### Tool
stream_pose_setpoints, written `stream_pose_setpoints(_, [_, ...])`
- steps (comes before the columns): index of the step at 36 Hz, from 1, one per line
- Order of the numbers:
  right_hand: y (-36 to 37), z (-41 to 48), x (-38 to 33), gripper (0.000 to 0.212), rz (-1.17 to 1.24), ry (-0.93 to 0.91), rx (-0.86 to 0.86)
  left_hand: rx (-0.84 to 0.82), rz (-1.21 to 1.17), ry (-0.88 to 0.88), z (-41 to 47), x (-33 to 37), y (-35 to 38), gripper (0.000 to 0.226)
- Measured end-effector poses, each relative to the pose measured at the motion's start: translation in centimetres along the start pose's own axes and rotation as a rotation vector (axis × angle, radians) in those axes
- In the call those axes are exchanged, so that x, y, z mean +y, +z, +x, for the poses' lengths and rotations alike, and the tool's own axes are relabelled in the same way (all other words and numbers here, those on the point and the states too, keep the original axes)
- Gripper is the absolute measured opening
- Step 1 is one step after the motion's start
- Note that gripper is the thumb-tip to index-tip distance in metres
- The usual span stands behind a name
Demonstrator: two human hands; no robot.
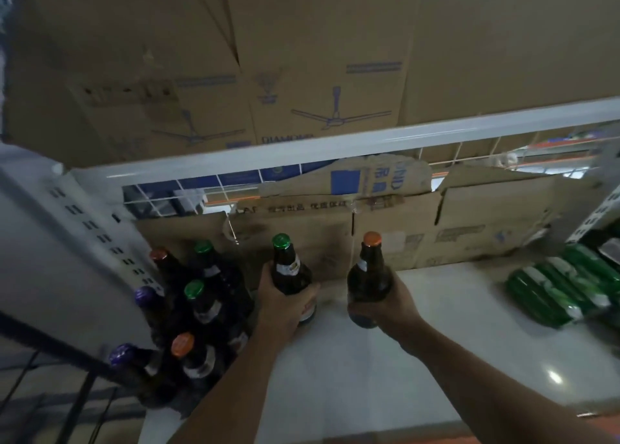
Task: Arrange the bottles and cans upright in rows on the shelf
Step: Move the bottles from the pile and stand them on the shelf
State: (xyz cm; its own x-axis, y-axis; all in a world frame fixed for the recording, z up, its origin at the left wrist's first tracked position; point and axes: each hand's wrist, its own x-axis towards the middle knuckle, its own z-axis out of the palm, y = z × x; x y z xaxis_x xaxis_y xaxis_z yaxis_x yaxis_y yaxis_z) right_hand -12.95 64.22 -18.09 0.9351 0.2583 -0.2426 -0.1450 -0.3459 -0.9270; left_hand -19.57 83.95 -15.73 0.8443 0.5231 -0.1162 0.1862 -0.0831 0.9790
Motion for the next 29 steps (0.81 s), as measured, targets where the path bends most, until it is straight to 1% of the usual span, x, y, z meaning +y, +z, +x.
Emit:
stream_pose_setpoints(4, [1.0, 1.8, 0.1, 0.067, -0.015, 0.004, -0.022, 0.059, 0.015, -0.015, 1.0, -1.5, 0.1, 0.056])
stream_pose_setpoints(8, [2.1, 2.8, 0.5, 0.065, -0.059, -0.005, -0.05, 0.043, 0.017, -0.067, 1.6, -2.9, 0.3, 0.065])
stream_pose_setpoints(12, [2.4, 3.5, 1.0, 0.058, -0.108, -0.056, -0.058, -0.014, 0.024, -0.063, 2.7, -3.1, 0.4, 0.084])
stream_pose_setpoints(14, [2.2, 3.6, 1.4, 0.058, -0.123, -0.08, -0.081, -0.019, 0.043, -0.065, 2.9, -2.6, 0.5, 0.085])
stream_pose_setpoints(16, [1.6, 3.9, 1.5, 0.06, -0.147, -0.095, -0.119, -0.006, 0.082, -0.084, 3.3, -3.3, 0.5, 0.091])
stream_pose_setpoints(17, [1.4, 3.9, 1.7, 0.055, -0.158, -0.116, -0.147, -0.014, 0.088, -0.106, 3.4, -3.8, 0.3, 0.094])
stream_pose_setpoints(18, [1.2, 3.9, 1.7, 0.05, -0.153, -0.14, -0.17, -0.049, 0.107, -0.128, 3.5, -4.5, 0.0, 0.094])
stream_pose_setpoints(19, [0.9, 4.0, 1.8, 0.053, -0.134, -0.152, -0.187, -0.097, 0.109, -0.165, 3.3, -4.9, -0.1, 0.088])
stream_pose_setpoints(20, [0.7, 3.9, 1.7, 0.062, -0.113, -0.162, -0.188, -0.147, 0.135, -0.197, 3.0, -5.2, -0.3, 0.079])
stream_pose_setpoints(21, [0.5, 4.0, 1.9, 0.071, -0.107, -0.169, -0.195, -0.161, 0.192, -0.191, 2.5, -5.1, -0.6, 0.073])
stream_pose_setpoints(22, [0.5, 4.1, 2.1, 0.076, -0.105, -0.182, -0.2, -0.136, 0.242, -0.155, 2.2, -5.2, -0.7, 0.072])
stream_pose_setpoints(23, [0.6, 4.1, 2.2, 0.078, -0.104, -0.189, -0.203, -0.088, 0.273, -0.142, 2.1, -5.6, -0.8, 0.072])
stream_pose_setpoints(24, [0.6, 4.2, 2.3, 0.079, -0.112, -0.185, -0.208, -0.08, 0.29, -0.131, 1.8, -5.5, -0.9, 0.072])
stream_pose_setpoints(25, [0.7, 4.4, 2.4, 0.078, -0.124, -0.176, -0.21, -0.089, 0.332, -0.113, 1.7, -5.6, -1.0, 0.072])
stream_pose_setpoints(29, [1.1, 4.6, 2.4, 0.072, -0.137, -0.176, -0.189, -0.095, 0.377, -0.088, 2.5, -5.8, -0.7, 0.073])
